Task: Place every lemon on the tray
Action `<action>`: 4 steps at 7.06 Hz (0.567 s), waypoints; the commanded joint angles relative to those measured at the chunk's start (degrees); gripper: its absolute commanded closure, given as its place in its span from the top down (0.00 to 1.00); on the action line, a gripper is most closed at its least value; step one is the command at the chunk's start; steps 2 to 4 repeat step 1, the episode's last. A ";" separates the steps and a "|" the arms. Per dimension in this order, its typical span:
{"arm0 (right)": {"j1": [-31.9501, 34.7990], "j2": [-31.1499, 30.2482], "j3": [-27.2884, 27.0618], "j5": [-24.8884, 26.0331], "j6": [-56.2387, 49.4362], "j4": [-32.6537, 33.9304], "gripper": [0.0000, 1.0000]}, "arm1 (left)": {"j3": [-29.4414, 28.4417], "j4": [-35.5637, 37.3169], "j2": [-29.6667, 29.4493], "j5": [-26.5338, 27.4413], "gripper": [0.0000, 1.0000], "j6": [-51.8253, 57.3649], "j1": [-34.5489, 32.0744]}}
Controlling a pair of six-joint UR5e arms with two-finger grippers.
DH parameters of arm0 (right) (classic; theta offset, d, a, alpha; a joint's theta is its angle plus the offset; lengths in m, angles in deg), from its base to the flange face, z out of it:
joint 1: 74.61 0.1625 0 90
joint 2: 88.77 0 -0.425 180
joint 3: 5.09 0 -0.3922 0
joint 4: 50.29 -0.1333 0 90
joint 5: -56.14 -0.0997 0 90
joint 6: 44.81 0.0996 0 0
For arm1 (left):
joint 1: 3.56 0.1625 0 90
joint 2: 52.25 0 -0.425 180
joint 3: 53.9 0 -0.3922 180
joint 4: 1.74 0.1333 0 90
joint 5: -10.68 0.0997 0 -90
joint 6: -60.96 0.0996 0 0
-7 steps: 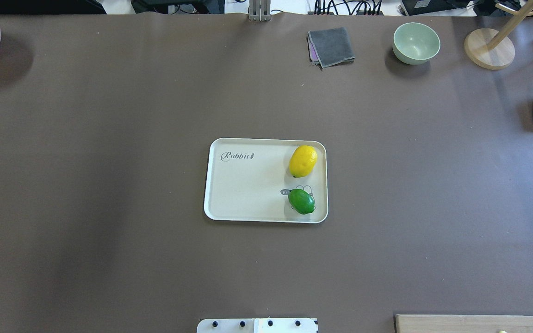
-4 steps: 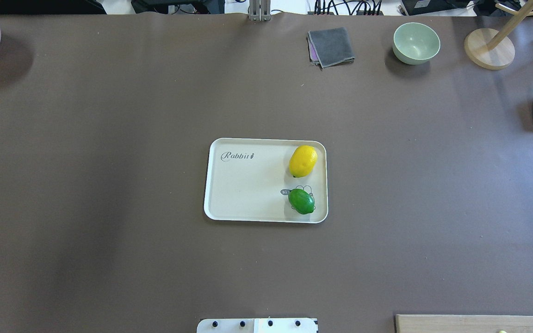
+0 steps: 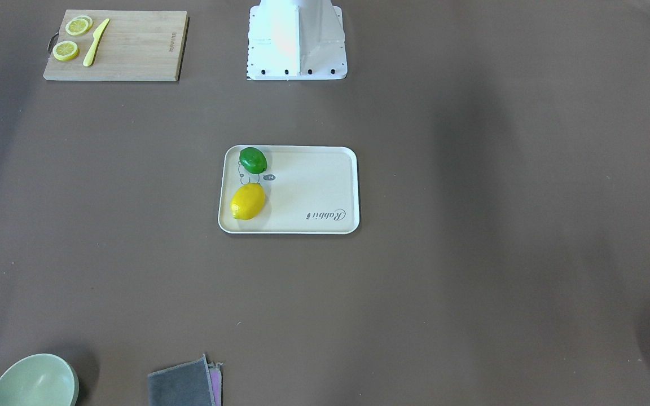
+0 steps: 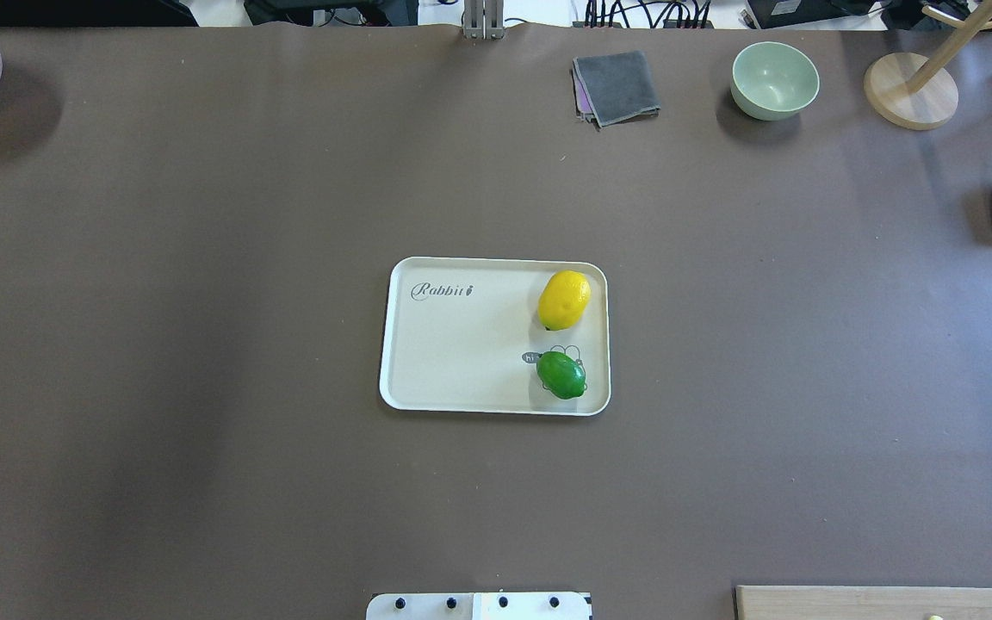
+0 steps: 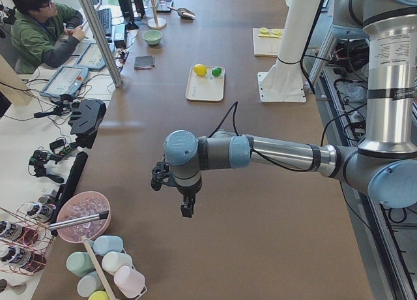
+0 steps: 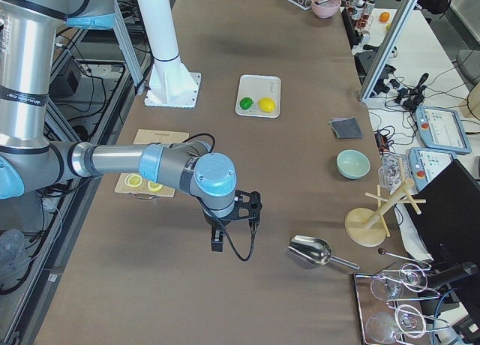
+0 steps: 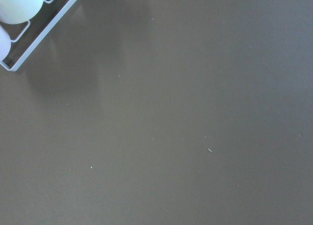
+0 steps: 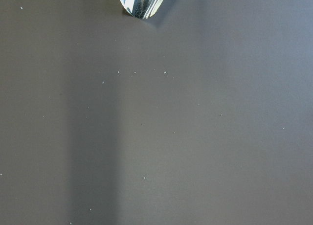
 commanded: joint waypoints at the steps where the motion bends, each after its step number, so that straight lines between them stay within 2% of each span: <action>1: -0.02 0.00 -0.03 0.00 0.00 0.00 1.00 | 0.09 0.02 0.00 -0.03 0.99 0.00 -0.01; 4: -0.02 0.00 -0.03 0.00 0.00 0.00 1.00 | 0.09 0.02 0.00 -0.03 0.99 0.00 -0.01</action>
